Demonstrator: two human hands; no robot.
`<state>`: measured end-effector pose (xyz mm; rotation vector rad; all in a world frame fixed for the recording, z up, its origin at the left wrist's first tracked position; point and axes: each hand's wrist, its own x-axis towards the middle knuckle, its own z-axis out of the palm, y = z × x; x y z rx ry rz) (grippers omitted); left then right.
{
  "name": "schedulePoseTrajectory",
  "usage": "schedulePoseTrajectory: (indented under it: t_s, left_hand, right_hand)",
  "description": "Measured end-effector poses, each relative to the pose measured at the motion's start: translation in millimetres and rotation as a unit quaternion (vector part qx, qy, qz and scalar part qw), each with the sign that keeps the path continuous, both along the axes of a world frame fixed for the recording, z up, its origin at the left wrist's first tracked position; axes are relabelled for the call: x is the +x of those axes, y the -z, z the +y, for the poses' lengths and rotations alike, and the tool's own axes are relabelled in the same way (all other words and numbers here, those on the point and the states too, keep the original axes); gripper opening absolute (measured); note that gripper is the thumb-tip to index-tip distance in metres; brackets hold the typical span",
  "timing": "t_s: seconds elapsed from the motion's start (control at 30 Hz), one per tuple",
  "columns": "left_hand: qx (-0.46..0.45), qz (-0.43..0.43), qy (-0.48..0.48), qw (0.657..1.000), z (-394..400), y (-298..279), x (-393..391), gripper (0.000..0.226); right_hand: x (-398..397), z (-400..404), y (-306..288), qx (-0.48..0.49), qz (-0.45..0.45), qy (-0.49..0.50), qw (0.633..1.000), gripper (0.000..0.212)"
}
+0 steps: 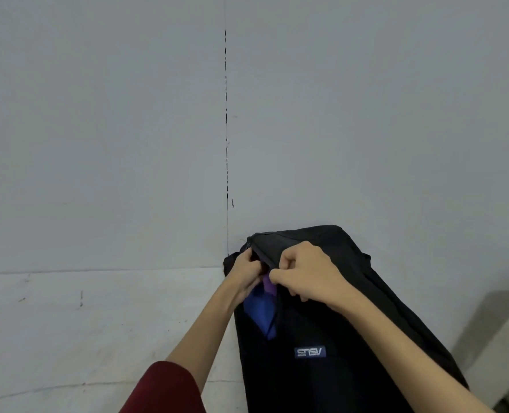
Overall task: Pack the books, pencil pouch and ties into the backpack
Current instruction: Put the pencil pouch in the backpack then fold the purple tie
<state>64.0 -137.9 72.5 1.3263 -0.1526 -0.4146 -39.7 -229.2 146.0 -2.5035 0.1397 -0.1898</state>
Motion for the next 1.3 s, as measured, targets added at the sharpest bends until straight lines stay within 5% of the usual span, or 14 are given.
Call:
schedulePoseTrajectory:
  t_s: [0.2, 0.37, 0.5, 0.6, 0.7, 0.83, 1.03, 1.3]
  left_hand:
    - [0.056, -0.036, -0.076, 0.995, 2, 8, -5, 0.03]
    - [0.021, -0.062, 0.12, 0.991, 30, 8, -8, 0.04]
    - [0.274, -0.258, -0.049, 0.925, 34, 5, -14, 0.02]
    - [0.294, -0.321, -0.126, 0.892, 41, 12, -18, 0.022]
    - [0.299, -0.256, -0.159, 0.905, 53, 23, -15, 0.03]
    - [0.384, -0.097, -0.041, 0.917, 62, 27, -13, 0.032]
    - [0.379, -0.145, -0.115, 0.907, 72, 25, -17, 0.03]
    - [0.375, -0.183, -0.147, 0.897, 110, 12, -13, 0.029]
  right_hand:
    - [2, 6, 5, -0.015, 0.005, -0.012, 1.0, 0.02]
    - [5, 5, 10, -0.039, 0.016, -0.031, 0.999, 0.026]
    - [6, 9, 23, -0.091, -0.016, -0.039, 0.995, 0.024]
    - [4, 11, 35, -0.145, -0.023, -0.043, 0.988, 0.021]
    - [-1, 14, 43, -0.195, -0.03, -0.045, 0.979, 0.017]
    - [-4, 23, 44, -0.252, -0.044, -0.033, 0.966, 0.014]
    - [1, 42, 48, -0.35, -0.041, -0.043, 0.935, 0.017]
    - [1, 74, 45, -0.255, -0.094, -0.052, 0.961, 0.013]
